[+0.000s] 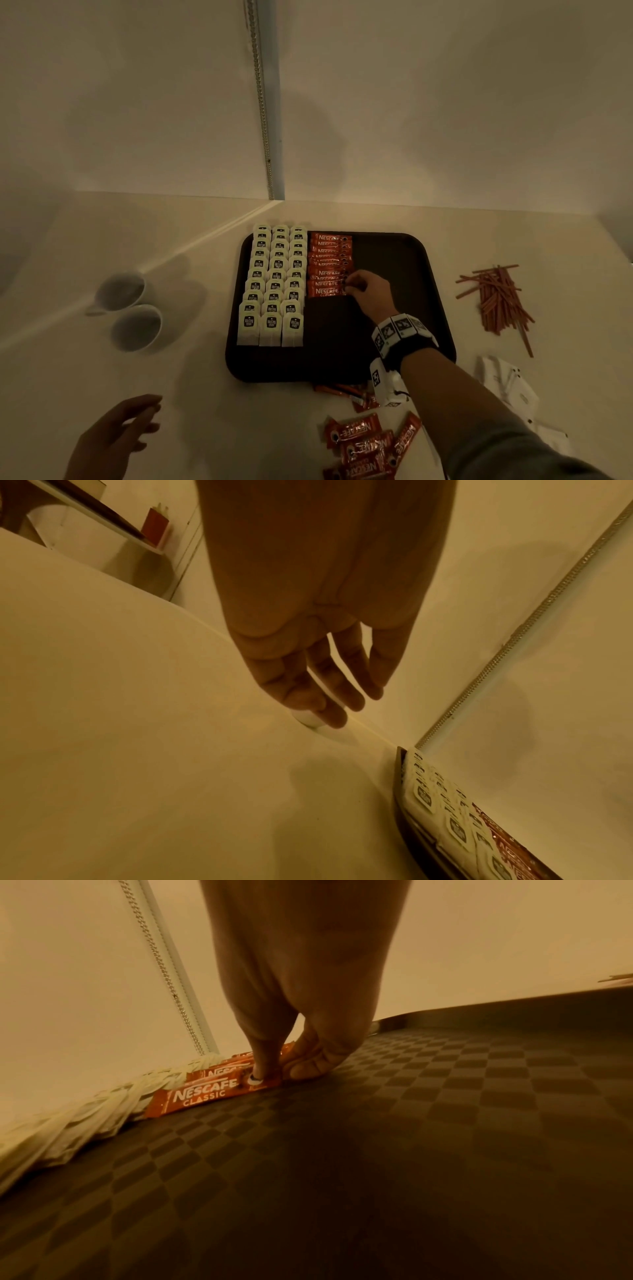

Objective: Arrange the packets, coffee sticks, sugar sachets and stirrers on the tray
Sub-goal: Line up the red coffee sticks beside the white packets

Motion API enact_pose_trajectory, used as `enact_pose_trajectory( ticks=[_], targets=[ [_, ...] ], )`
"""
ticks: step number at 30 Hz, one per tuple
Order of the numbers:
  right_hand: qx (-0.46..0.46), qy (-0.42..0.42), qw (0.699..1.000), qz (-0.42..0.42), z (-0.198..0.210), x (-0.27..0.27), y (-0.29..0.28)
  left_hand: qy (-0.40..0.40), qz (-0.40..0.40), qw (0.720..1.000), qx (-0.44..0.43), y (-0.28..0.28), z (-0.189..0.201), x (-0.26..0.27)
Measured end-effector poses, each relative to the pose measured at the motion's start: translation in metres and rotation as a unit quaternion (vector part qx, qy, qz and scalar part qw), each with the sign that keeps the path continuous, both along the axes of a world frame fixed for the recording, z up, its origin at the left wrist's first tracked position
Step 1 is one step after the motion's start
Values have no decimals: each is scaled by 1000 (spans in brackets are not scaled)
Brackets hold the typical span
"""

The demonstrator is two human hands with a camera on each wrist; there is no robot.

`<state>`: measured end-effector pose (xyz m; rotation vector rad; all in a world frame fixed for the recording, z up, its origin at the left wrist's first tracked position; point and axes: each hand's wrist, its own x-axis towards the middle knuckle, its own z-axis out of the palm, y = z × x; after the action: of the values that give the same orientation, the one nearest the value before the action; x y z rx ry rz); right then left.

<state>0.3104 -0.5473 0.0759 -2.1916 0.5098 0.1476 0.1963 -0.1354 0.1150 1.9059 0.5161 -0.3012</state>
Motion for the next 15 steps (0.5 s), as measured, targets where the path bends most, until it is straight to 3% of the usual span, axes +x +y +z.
enact_pose_trajectory(
  ticks=[11,15],
  targets=[
    [-29,13,999,-3,0,2,-1,-11,-1,1000,-15,4,-1,-5],
    [-33,-40,999,6,11,1,-5,-21,1,1000,-20,11,-2,-7]
  ],
)
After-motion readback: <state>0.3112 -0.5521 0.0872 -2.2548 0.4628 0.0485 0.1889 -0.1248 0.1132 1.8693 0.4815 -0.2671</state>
